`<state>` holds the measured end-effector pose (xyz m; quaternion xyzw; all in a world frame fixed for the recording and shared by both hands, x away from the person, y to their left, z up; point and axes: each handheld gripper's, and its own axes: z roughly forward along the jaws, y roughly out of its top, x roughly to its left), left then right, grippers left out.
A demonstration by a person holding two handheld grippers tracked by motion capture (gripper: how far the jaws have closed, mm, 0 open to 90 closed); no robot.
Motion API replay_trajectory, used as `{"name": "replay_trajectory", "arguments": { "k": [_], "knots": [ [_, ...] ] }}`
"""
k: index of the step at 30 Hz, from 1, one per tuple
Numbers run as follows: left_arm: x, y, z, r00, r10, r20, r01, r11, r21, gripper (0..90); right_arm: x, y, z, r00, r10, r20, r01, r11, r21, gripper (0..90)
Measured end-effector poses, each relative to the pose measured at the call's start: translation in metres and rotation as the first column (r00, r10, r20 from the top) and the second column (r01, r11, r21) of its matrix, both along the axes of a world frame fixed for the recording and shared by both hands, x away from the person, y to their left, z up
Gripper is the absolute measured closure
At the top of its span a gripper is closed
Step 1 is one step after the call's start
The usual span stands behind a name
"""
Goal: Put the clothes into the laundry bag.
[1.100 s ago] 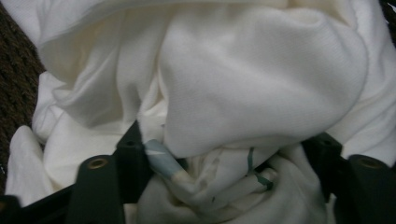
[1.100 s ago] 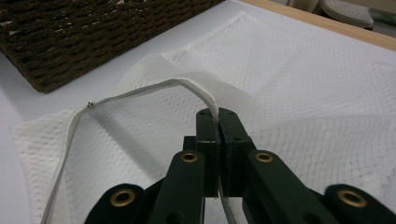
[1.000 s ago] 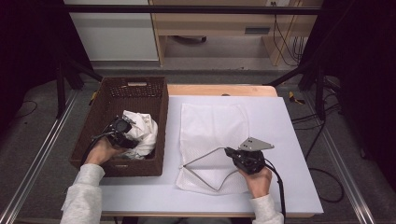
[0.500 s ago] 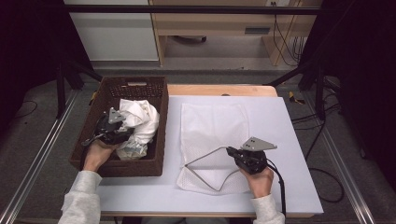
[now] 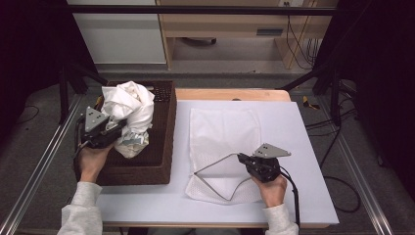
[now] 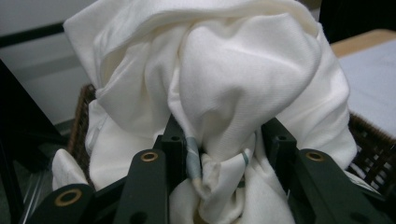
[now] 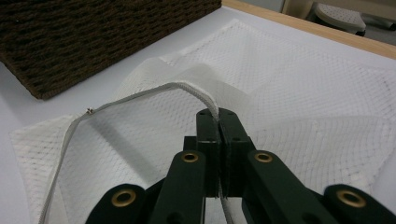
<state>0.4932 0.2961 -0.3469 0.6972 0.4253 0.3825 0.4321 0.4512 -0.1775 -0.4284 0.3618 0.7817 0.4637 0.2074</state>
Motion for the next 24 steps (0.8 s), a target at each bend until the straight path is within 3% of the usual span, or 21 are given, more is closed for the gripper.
{"name": "replay_trajectory", "arguments": {
  "k": [4, 9, 14, 19, 24],
  "knots": [
    [-0.019, 0.000, 0.023, 0.9974, -0.010, 0.072, 0.013, 0.9989, -0.045, 60.1, 0.000, 0.001, 0.001, 1.0000, 0.000, 0.008, 0.000, 1.000, 0.001, 88.6],
    [-0.044, -0.009, 0.048, 0.9887, -0.045, 0.143, 0.056, 0.9953, -0.079, 60.0, 0.000, 0.001, 0.002, 0.9999, -0.005, 0.011, 0.005, 1.000, 0.009, 88.6],
    [-0.069, -0.027, 0.064, 0.9746, -0.104, 0.199, 0.120, 0.9901, -0.073, 59.8, 0.000, 0.000, 0.004, 0.9998, -0.007, 0.018, 0.007, 1.000, 0.015, 88.6],
    [-0.086, -0.044, 0.072, 0.9633, -0.164, 0.212, 0.183, 0.9805, -0.072, 59.6, 0.000, -0.001, 0.006, 0.9995, -0.018, 0.026, 0.017, 0.999, 0.027, 88.7],
    [-0.105, -0.068, 0.072, 0.9477, -0.233, 0.218, 0.248, 0.9680, -0.040, 59.5, 0.001, -0.001, 0.007, 0.9991, -0.028, 0.032, 0.027, 0.999, 0.037, 88.8]
  ]
}}
